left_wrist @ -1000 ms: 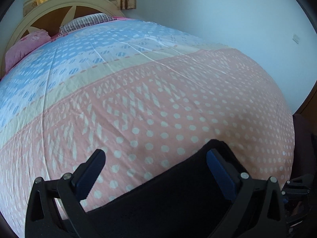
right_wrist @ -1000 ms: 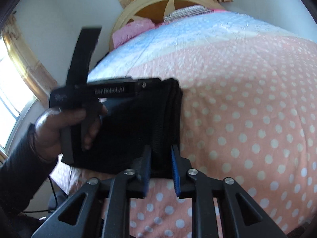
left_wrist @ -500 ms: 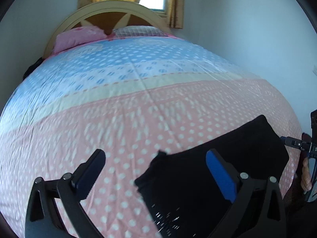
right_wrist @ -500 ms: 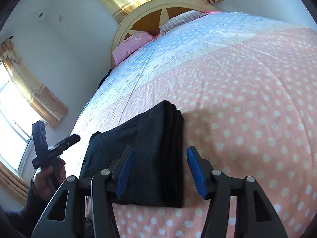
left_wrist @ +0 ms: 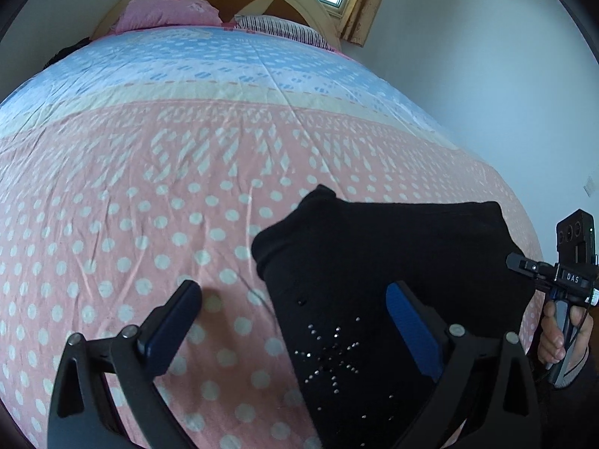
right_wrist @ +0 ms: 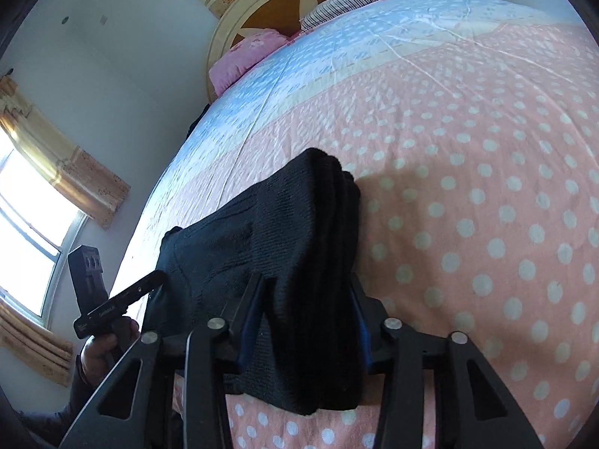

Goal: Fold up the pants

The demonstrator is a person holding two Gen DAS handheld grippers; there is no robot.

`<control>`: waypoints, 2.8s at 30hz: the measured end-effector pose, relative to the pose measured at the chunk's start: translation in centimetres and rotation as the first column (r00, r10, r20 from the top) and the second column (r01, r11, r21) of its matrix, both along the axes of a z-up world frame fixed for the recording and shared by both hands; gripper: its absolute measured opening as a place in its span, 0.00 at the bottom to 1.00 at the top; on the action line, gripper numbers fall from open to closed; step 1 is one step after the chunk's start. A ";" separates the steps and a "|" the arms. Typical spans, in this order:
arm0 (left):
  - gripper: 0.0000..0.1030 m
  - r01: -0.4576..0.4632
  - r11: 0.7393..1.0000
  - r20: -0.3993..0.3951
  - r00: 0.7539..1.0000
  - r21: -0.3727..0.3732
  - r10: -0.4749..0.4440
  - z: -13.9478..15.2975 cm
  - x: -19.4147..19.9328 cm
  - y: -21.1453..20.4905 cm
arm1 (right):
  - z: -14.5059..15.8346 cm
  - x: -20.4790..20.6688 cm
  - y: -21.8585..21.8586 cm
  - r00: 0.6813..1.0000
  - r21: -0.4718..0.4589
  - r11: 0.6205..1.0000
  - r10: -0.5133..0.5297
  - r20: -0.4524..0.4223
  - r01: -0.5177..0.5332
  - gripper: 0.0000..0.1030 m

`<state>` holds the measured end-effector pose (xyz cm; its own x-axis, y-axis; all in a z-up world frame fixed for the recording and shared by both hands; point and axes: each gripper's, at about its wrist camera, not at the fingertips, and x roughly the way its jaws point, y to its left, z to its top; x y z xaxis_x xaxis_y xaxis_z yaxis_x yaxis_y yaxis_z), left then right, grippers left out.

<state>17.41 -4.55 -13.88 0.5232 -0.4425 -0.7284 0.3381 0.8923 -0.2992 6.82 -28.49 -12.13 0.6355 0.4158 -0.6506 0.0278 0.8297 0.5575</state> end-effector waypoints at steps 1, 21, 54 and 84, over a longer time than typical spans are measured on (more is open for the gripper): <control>0.90 0.003 1.000 -0.001 1.000 -0.006 -0.003 0.0 0.0 0.0 | 0.0 -0.1 0.0 1.000 0.013 1.000 0.002 0.005 -0.002 0.35; 0.13 0.031 0.999 0.104 0.994 -0.015 -0.029 4.0 -3.2 1.6 | 6.8 0.6 6.1 0.987 -0.238 0.969 0.098 0.127 -0.066 0.27; 0.13 -0.359 0.930 0.160 0.926 0.080 0.343 5.4 -2.4 21.8 | 3.8 19.5 28.5 0.889 -0.179 0.886 0.448 0.094 -0.427 0.26; 0.35 -0.400 0.899 0.121 0.915 0.178 0.384 0.7 -2.4 23.8 | -0.4 21.7 27.7 0.909 -0.150 0.898 0.416 -0.019 -0.414 0.37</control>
<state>14.97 19.23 -13.16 0.6852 -0.0430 -0.7271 -0.0357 0.9951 -0.0925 28.57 -0.79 -12.54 0.4355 0.5439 -0.7173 -0.3435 0.8369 0.4261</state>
